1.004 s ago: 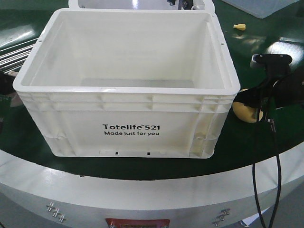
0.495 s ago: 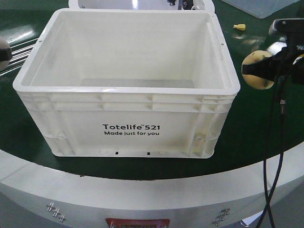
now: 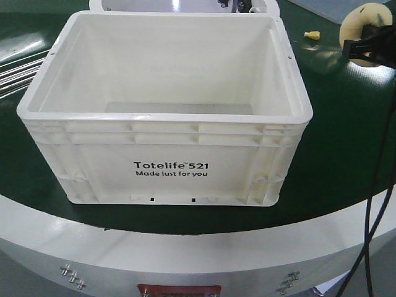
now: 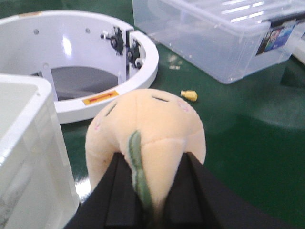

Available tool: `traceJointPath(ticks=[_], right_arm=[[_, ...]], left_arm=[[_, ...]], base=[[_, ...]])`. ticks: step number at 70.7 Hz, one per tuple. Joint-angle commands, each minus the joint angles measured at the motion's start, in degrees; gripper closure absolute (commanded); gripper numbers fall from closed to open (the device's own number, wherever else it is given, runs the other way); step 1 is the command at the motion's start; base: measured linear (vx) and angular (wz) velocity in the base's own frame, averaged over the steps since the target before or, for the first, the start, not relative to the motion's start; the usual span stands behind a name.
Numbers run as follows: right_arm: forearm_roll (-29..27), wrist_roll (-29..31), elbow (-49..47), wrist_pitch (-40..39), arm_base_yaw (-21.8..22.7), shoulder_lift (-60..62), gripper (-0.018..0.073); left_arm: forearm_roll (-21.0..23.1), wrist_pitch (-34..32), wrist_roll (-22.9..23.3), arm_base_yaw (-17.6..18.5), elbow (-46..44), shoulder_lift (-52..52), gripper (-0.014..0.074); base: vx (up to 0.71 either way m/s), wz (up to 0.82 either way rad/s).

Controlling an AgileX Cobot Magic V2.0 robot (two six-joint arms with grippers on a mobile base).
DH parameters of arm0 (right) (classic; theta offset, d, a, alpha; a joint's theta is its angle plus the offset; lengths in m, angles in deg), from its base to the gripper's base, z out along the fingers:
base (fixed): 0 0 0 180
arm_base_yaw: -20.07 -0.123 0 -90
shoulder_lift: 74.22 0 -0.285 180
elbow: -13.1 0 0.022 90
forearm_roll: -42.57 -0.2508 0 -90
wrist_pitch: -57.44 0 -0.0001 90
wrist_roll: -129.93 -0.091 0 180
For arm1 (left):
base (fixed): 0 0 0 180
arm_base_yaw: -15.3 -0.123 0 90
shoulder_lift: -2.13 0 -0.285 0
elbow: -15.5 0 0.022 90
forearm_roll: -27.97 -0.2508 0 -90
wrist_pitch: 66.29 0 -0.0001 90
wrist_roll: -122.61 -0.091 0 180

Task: Place moving items into box and shelve
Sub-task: 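Lift both plush balls and carry them over the crate, then open both grippers to drop the plush balls into the crate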

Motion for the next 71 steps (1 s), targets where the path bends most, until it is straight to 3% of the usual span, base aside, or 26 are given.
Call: traceJointPath(ticks=[1, 12, 42, 58, 71], right_arm=[[0.3, 0.6, -1.7, -5.5, 0.0, 2.6, 0.0574], [0.3, 0.6, -1.7, -6.3, -4.1, 3.3, 0.0573], [0.3, 0.6, -1.7, -10.6, -25.9, 3.2, 0.0571], [0.1, 0.6, -1.6, -12.3, -28.8, 1.9, 0.0571], [0.1, 0.6, -1.5, -12.8, -28.8, 1.1, 0.0569]], left_arm=[[0.3, -5.2, 0.4, 1.7, -1.9, -2.1, 0.0622], [-0.3, -5.8, 0.4, 7.8, -1.9, -2.1, 0.0622], [-4.6, -7.9, 0.4, 26.4, -1.9, -0.5, 0.0622], [-4.5, -7.9, 0.5, 31.1, -1.9, 2.2, 0.0621], [-4.1, -7.7, 0.6, 31.6, -1.8, 2.6, 0.0619]], base=[[0.00, 0.00], [0.00, 0.00], [0.00, 0.00], [0.00, 0.00], [0.00, 0.00]])
